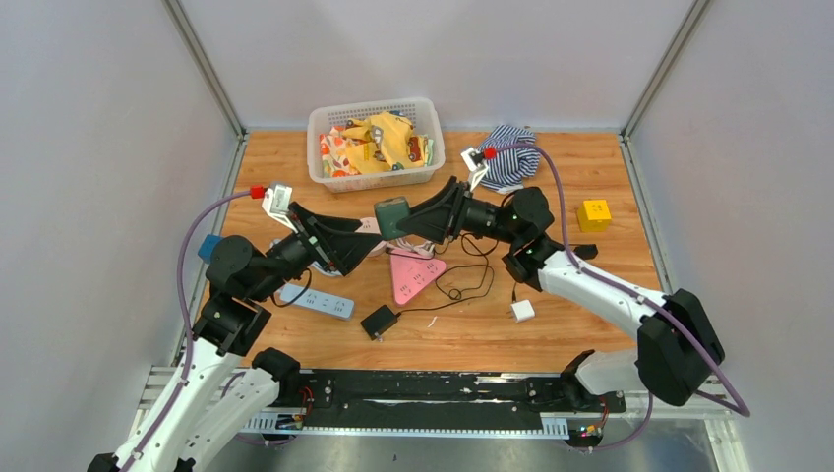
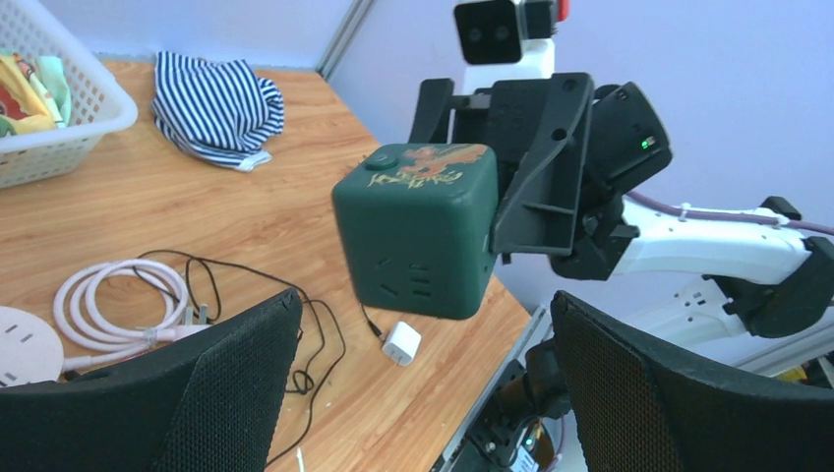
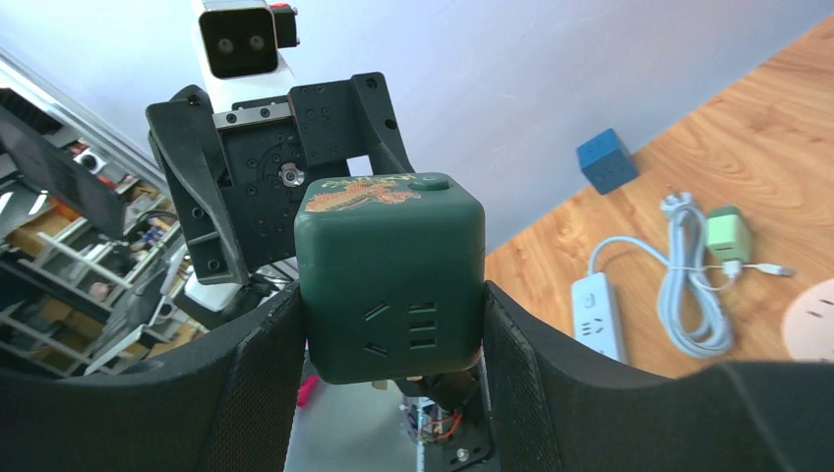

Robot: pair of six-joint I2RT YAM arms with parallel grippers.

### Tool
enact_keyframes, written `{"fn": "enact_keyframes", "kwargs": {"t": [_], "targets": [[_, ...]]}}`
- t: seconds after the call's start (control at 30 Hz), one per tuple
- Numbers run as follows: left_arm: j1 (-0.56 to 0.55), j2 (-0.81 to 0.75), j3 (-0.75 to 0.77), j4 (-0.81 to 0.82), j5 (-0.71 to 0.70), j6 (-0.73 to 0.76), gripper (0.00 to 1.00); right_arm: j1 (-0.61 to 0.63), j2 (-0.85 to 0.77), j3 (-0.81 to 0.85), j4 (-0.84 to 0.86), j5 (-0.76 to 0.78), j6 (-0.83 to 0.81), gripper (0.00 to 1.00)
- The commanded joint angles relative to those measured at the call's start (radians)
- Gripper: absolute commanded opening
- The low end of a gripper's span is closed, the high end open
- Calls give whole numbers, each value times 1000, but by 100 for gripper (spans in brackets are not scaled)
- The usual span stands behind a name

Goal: Insert the plug
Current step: Pick up the plug from the center of the board.

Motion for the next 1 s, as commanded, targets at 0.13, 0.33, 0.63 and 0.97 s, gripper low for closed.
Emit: {"fn": "enact_keyframes", "kwargs": {"t": [0.13, 0.33, 0.63, 0.97], "targets": [[-3, -5, 28, 93, -3, -40, 97, 66, 83, 62, 269, 9, 114, 40], [-3, -8, 5, 93, -14, -29, 97, 79, 116, 70, 342, 12, 150, 40], [-3, -17, 10, 96, -3, -35, 90, 96, 140, 89, 368, -15, 152, 40], [-7, -17, -24, 142, 17, -61, 74, 102, 184, 104, 395, -7, 173, 40]]}}
